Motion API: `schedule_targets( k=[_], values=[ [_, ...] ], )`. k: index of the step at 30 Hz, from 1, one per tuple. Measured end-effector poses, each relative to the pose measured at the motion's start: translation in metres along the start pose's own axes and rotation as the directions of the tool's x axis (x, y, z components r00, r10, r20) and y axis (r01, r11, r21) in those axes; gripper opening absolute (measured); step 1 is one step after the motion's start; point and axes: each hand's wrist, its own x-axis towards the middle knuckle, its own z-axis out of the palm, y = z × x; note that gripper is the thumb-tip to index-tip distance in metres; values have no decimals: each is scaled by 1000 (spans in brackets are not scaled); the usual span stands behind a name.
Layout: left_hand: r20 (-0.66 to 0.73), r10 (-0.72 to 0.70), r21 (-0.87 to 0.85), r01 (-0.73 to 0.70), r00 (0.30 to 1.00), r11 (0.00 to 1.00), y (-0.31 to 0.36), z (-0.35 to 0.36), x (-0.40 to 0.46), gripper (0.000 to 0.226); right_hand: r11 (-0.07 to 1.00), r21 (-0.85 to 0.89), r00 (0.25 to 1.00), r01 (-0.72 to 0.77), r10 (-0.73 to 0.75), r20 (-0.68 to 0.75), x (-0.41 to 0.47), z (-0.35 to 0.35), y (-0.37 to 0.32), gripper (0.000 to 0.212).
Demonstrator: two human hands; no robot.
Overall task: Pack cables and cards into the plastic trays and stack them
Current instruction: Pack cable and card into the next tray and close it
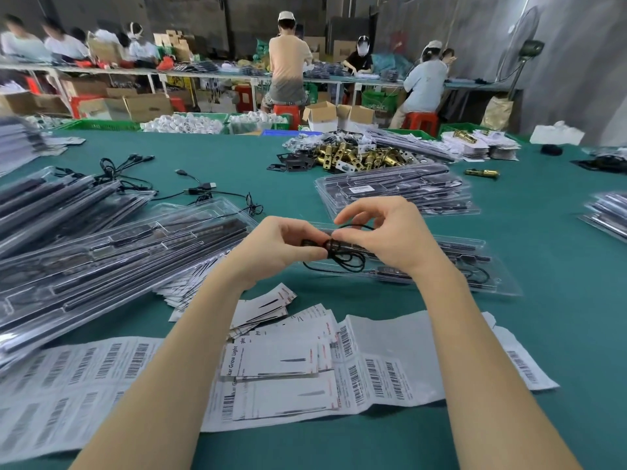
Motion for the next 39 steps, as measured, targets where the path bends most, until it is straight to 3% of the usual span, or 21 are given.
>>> schedule_targets(
  k=[2, 5, 7, 9, 13, 17, 20, 23, 25, 26, 28, 30, 33, 36, 39],
  values=[
    [76, 23, -46, -19, 997, 999, 1, 1, -3, 16, 951, 285, 986, -120, 81, 143, -3, 0, 3, 12],
    [132, 86, -189, -60, 988, 980, 0, 7, -5, 17, 756, 577, 939, -308, 144, 313, -9, 7, 10, 10],
    [126, 102, -292, -61, 987, 955, -3, 10, -5, 25, 582, 680, 891, -447, 224, 394, -12, 15, 14, 17],
    [84, 85, -374, -48, 993, 926, -6, 14, -3, 33, 526, 671, 851, -523, 275, 448, -12, 24, 17, 20],
    [-14, 7, -535, -13, 1000, 845, -6, 13, -3, 52, 662, 536, 844, -524, 320, 430, -8, 36, 13, 19],
    [-134, -103, -534, 16, 986, 845, -7, 12, -2, 40, 855, 210, 811, -475, 332, 482, -5, 25, 7, 24],
    [-229, -146, -508, 10, 962, 862, -7, 13, 1, 27, 933, -11, 804, -360, 316, 503, -2, 17, 0, 27],
    [-329, -162, -378, 28, 930, 926, -8, 15, 3, 17, 958, -132, 846, -256, 288, 448, 1, 13, -10, 19],
    [-355, -118, -207, 45, 928, 977, -9, 16, 4, 16, 974, -132, 922, -186, 220, 319, 4, 8, -13, 10],
    [-344, -88, -137, 43, 935, 990, -9, 16, 4, 18, 982, -68, 955, -174, 186, 231, 5, 6, -14, 3],
    [-285, -26, -37, 17, 958, 999, -5, 14, 3, 22, 981, 107, 986, -162, 155, 69, 5, 7, -13, 12],
    [-196, 18, 31, -12, 980, 999, -1, 11, 2, 23, 978, 167, 988, -125, 138, -68, 4, 13, -10, 17],
    [-96, 32, -22, -34, 995, 999, 2, 10, -1, 25, 984, 137, 965, -110, 139, -221, 1, 25, -2, 27],
    [-58, 40, -112, -46, 998, 993, 0, 12, -3, 25, 994, -2, 944, -108, 102, -312, 3, 31, 5, 30],
    [-66, 33, -165, -44, 997, 985, -2, 12, -3, 24, 996, -25, 964, -85, 76, -253, 2, 26, 12, 26]
  ],
)
